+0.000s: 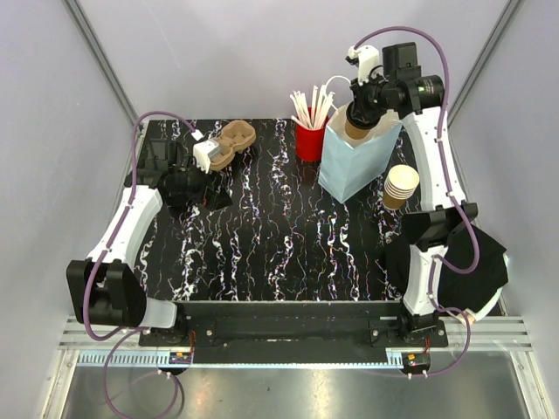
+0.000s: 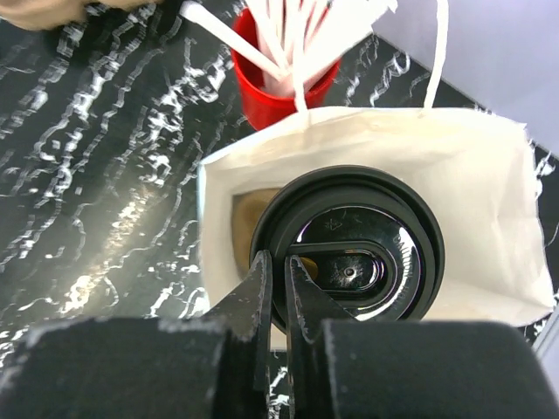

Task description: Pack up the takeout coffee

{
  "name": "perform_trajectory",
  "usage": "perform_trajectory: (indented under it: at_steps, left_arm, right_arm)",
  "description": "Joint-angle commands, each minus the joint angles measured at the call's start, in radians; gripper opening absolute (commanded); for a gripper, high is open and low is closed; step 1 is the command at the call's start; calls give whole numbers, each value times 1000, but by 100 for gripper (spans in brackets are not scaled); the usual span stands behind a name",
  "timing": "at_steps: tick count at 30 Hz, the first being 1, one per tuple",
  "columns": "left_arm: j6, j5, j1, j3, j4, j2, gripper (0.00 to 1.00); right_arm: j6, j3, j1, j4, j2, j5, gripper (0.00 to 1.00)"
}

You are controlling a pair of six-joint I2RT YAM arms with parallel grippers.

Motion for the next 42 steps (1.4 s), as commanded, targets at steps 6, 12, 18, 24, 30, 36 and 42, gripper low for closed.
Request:
perform_trajectory:
  at_steps: [6,12,18,24,30,36,42]
  left_arm:
    - [4,38,6,-1,39,9,99]
    - [4,35,7,-4,42,12,99]
    - [1,34,6,-2,45,19,99]
    - [0,31,7,-2,47,16,99]
    - [-1,31,7,-2,50,19,99]
    - [-3,29,9,-2,50,16,99]
    - [-4,32,10,-2,50,8,99]
  right_arm:
    - [-38,33,1,-10,85,119,0]
    - [-31,-10,12,-61,56,42,0]
    - [-31,-88,37,-107,13,-41,0]
    - [-4,-119,54,-127,-2,-85,0]
    - [22,-154,125,-145,-45,-113,0]
    - [45,-199,221,-132,-99,-128,0]
    - [62,-286,293,-121,-127,-157,0]
